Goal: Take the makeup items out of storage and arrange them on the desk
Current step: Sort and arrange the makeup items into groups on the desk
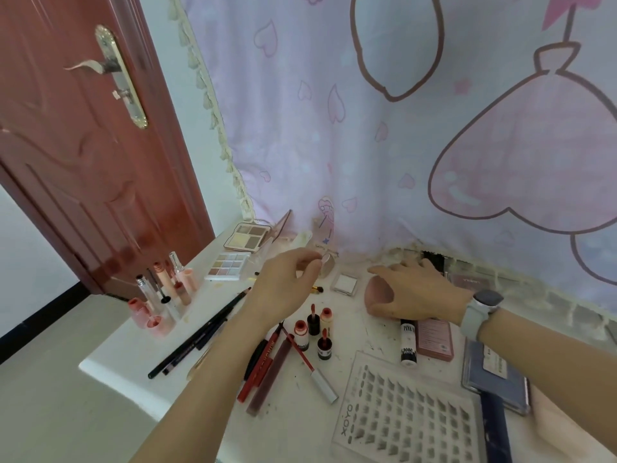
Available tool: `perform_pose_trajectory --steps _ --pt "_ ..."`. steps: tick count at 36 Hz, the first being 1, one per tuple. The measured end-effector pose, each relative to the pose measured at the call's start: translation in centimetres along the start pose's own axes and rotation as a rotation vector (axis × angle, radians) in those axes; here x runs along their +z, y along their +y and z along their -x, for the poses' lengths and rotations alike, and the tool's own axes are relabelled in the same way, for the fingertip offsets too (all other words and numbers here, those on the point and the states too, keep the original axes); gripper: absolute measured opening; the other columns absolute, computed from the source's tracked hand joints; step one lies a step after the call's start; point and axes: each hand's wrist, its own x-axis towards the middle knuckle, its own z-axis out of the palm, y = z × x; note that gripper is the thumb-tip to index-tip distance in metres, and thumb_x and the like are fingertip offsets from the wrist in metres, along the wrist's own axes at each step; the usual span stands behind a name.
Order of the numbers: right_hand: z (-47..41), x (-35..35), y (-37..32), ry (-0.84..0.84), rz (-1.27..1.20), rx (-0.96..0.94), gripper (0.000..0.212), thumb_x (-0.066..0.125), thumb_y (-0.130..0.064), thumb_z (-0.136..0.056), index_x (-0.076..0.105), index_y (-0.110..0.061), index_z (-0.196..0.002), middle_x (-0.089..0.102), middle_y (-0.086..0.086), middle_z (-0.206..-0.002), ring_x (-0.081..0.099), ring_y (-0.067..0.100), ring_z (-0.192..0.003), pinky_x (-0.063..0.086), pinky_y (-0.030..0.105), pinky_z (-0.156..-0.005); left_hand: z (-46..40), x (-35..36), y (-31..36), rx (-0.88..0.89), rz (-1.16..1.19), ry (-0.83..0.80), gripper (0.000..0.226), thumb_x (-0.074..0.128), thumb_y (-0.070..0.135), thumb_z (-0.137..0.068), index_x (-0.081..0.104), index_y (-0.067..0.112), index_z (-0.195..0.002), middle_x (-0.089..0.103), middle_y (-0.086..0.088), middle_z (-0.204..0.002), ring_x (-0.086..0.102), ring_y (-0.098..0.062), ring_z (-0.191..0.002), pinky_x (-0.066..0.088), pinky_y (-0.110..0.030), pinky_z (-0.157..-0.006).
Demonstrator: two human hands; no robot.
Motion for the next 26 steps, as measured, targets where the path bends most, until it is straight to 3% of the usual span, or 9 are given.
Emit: perform_pose_trajectory --steps 3,7,10,13,16,19,22,24,26 --pt "0.0 -0.1 -0.1 -0.05 -0.017 -0.001 0.076 0.045 -0.067 -0.08 0.025 -0.029 -0.142 0.049 0.002 -0.135 0.038 0.027 -0.124 0.024 0.046 -0.101 1.7 0.2 0.4 0.033 0.002 0.118 0.025 0.048 0.019 -0.096 0.065 0.019 -0.114 0.06 0.016 -0.105 0.051 0.01 -0.091 0.032 0.007 -0.074" --pt "0.7 -0.8 -0.2 0.095 -0.054 -0.016 0.071 0.047 -0.063 -0.081 0.03 -0.029 -0.14 0.051 0.0 -0.132 0.043 0.024 -0.122 0.027 0.041 -0.101 3.9 -0.4 1.3 0.041 0.128 0.246 0.022 0.05 0.015 -0.095 0.065 0.027 -0.106 0.061 0.023 -0.1 0.052 0.018 -0.091 0.035 0.004 -0.076" --pt "1.8 -2.4 -0.4 0.236 -0.339 -0.026 0.069 0.054 -0.059 -0.08 0.034 -0.028 -0.138 0.053 -0.004 -0.127 0.05 0.018 -0.111 0.037 0.036 -0.098 4.9 -0.8 2.4 -0.014 0.309 0.269 0.025 0.05 0.012 -0.095 0.064 0.032 -0.092 0.067 0.018 -0.094 0.062 0.004 -0.09 0.044 -0.006 -0.078" --pt "3.5 -5.0 -1.3 0.276 -0.765 -0.09 0.068 0.058 -0.053 -0.079 0.034 -0.031 -0.139 0.049 -0.019 -0.121 0.048 0.009 -0.111 0.039 0.02 -0.09 5.2 -0.9 3.8 -0.119 0.604 0.14 0.019 0.049 0.015 -0.096 0.066 0.021 -0.099 0.071 0.004 -0.096 0.068 -0.014 -0.092 0.054 -0.02 -0.078" --pt "5.7 -7.0 -2.9 0.319 -0.933 -0.21 0.063 0.061 -0.049 -0.078 0.036 -0.041 -0.136 0.045 -0.033 -0.116 0.048 -0.005 -0.113 0.039 0.012 -0.086 4.9 -0.5 5.2 -0.268 0.916 -0.098 0.03 0.047 0.032 -0.095 0.061 0.014 -0.115 0.067 -0.007 -0.115 0.066 -0.025 -0.101 0.055 -0.035 -0.087" --pt "7.7 -7.9 -4.3 0.335 -0.961 -0.27 0.055 0.063 -0.054 -0.071 0.035 -0.064 -0.117 0.047 -0.036 -0.12 0.044 -0.016 -0.113 0.037 0.009 -0.088 4.6 -0.1 6.3 -0.335 1.123 -0.292 0.05 0.043 0.048 -0.093 0.058 0.012 -0.123 0.064 -0.011 -0.121 0.063 -0.032 -0.108 0.051 -0.043 -0.093" --pt "9.2 -7.9 -5.0 0.346 -0.891 -0.28 0.052 0.067 -0.055 -0.069 0.036 -0.074 -0.107 0.05 -0.035 -0.119 0.043 -0.018 -0.109 0.036 0.006 -0.084 5.0 0.5 6.4 -0.317 1.157 -0.351 0.056 0.049 0.052 -0.085 0.059 0.012 -0.124 0.064 -0.013 -0.121 0.061 -0.03 -0.111 0.051 -0.041 -0.093" --pt "10.0 -7.8 -5.1 0.362 -0.886 -0.313 0.054 0.069 -0.046 -0.076 0.037 -0.074 -0.11 0.048 -0.04 -0.118 0.041 -0.02 -0.112 0.035 0.002 -0.088 5.3 0.7 6.3 -0.304 1.173 -0.353 0.054 0.053 0.051 -0.082 0.063 0.013 -0.12 0.065 -0.014 -0.119 0.062 -0.029 -0.11 0.053 -0.039 -0.09" --pt "10.4 -7.7 -5.2 0.396 -0.859 -0.351 0.054 0.068 -0.036 -0.082 0.042 -0.055 -0.126 0.043 -0.036 -0.128 0.038 -0.015 -0.121 0.03 0.005 -0.1 5.4 0.9 6.2 -0.297 1.194 -0.316 0.047 0.057 0.05 -0.08 0.07 0.016 -0.109 0.068 -0.012 -0.114 0.066 -0.027 -0.103 0.055 -0.038 -0.085"
